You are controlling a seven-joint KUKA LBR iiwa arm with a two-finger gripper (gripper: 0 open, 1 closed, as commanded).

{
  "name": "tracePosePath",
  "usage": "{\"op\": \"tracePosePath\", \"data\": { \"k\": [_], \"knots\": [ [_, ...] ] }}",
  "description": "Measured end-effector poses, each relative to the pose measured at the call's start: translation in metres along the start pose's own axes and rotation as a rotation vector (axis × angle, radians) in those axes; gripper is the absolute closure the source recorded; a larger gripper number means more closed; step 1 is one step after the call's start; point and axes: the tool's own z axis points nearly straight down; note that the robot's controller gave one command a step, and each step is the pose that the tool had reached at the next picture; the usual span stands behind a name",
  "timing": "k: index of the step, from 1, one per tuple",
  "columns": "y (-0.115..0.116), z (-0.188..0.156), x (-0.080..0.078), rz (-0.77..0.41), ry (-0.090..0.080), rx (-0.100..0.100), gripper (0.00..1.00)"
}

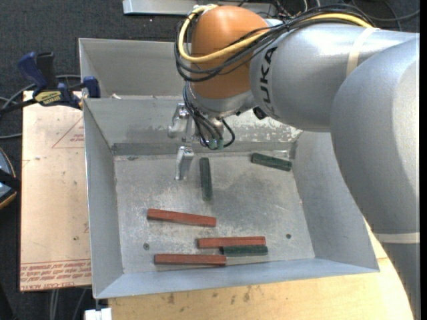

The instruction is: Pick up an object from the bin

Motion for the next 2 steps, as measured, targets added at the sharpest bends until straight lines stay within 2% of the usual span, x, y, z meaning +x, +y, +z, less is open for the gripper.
{"op": "tracePosePath", "data": {
  "k": [1, 2],
  "knots": [
    [0.000, 0.000, 0.000, 0.000, 0.000, 0.000, 0.00],
    [0.003, 0.059, 0.024, -0.020, -0.004, 0.000, 0.00]
  ]
}}
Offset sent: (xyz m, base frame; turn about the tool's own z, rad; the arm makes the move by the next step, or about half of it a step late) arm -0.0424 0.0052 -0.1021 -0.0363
